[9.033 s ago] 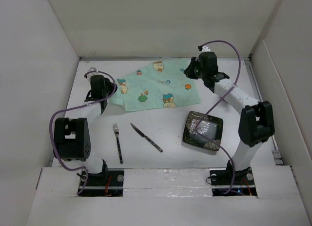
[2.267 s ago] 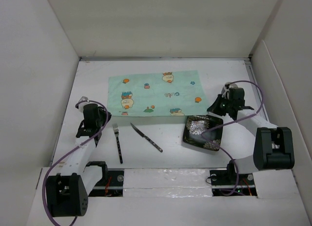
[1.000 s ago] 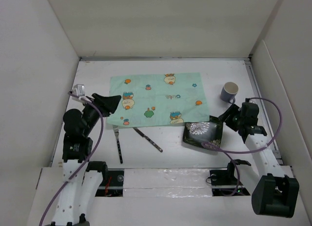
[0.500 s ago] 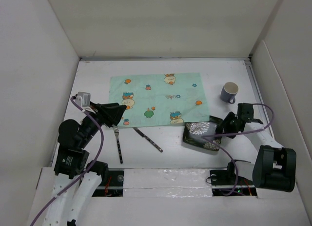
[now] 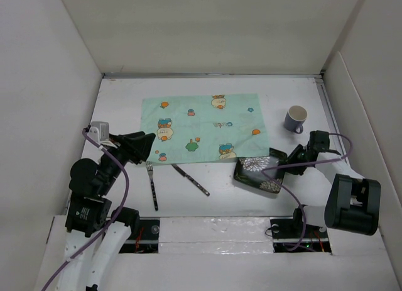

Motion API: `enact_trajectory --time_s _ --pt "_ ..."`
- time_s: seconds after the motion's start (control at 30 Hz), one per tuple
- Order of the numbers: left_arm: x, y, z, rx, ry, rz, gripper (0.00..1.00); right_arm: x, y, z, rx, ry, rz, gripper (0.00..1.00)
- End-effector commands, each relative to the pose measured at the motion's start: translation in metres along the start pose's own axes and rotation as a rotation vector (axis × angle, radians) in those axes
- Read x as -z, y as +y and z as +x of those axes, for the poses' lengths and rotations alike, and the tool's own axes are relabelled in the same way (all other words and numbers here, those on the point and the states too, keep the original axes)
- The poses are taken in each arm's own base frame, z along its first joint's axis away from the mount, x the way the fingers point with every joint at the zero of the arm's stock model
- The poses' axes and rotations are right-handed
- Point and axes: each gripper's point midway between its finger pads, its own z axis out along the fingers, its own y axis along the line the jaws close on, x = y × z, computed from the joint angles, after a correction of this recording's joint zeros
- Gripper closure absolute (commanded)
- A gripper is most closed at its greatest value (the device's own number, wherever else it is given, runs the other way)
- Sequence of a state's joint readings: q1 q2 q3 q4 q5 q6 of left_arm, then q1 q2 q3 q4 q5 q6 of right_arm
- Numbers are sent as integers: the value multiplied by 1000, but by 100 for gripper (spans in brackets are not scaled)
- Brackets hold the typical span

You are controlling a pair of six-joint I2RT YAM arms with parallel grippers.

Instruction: Set the dinner table for one person

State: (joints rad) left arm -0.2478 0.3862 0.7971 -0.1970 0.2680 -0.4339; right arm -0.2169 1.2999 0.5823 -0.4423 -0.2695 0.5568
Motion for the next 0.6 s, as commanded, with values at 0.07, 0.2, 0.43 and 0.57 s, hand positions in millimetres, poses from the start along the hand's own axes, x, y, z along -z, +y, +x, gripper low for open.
enact_trajectory --time_s 0.07,0.2,0.43,0.57 --pt "11 -5 -25 -31 -95 -12 56 8 -17 -10 8 -46 110 100" --pt "10 -2 -22 -31 -90 -19 56 53 -5 -40 21 -184 100 100" --pt "9 -1 -22 -23 -94 -26 56 127 27 -73 71 -363 17 100" --pt "7 1 -18 -15 -83 -31 56 157 46 -77 128 -388 -51 100"
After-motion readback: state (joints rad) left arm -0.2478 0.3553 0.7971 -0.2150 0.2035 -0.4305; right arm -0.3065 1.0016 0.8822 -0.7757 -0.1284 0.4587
